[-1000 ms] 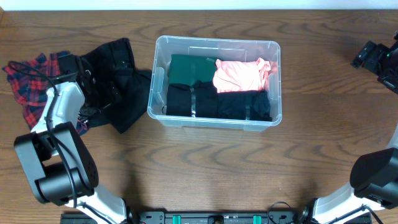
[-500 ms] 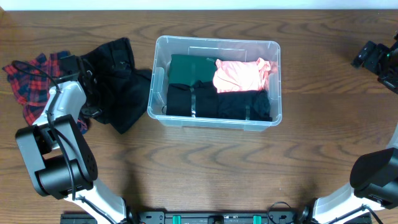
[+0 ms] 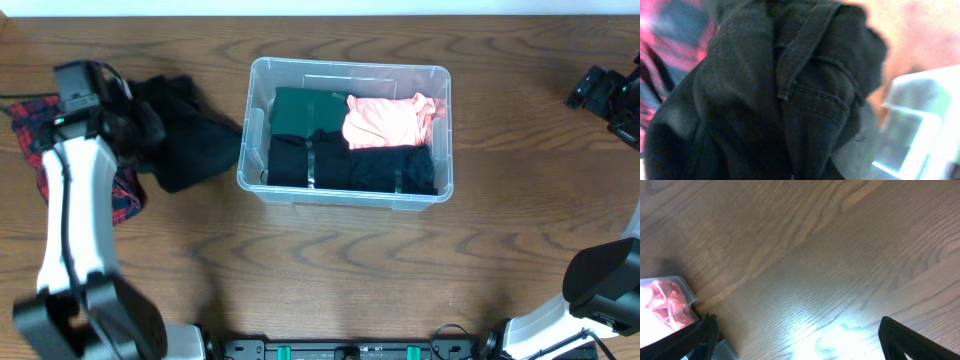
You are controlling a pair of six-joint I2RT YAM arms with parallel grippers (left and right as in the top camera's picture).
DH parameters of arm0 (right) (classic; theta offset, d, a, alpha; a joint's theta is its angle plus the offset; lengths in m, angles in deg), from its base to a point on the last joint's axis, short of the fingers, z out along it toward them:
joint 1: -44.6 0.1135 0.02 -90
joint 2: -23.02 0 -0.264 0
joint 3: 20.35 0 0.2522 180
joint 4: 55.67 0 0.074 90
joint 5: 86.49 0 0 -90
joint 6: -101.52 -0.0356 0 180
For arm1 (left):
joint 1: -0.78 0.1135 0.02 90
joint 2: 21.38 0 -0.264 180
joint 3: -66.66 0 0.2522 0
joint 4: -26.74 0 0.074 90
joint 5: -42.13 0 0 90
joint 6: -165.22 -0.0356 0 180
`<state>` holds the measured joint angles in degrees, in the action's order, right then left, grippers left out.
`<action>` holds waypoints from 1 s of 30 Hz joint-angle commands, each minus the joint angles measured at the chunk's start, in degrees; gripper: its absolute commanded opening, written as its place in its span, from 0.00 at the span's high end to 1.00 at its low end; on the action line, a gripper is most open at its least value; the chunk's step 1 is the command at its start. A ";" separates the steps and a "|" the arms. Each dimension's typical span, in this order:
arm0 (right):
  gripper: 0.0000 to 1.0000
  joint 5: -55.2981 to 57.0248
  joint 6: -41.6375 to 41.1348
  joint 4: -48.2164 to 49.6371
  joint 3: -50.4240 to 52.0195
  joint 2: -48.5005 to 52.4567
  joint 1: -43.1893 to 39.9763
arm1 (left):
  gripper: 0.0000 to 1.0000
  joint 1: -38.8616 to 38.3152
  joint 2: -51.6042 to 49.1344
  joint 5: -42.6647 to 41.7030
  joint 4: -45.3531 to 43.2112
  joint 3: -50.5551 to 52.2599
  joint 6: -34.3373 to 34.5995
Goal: Pack container
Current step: 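Lift the black garment and lower it into the bin over the cloths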
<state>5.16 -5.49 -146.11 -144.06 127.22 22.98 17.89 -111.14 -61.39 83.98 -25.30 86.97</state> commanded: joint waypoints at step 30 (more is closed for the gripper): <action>0.01 0.00 -0.76 -0.02 0.24 0.20 -0.11 | 0.94 -36.13 21.77 16.44 -8.68 -5.35 36.15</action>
<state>5.18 -5.49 -146.09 -144.06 127.22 22.98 -12.63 -89.00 -53.15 78.50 -28.09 118.88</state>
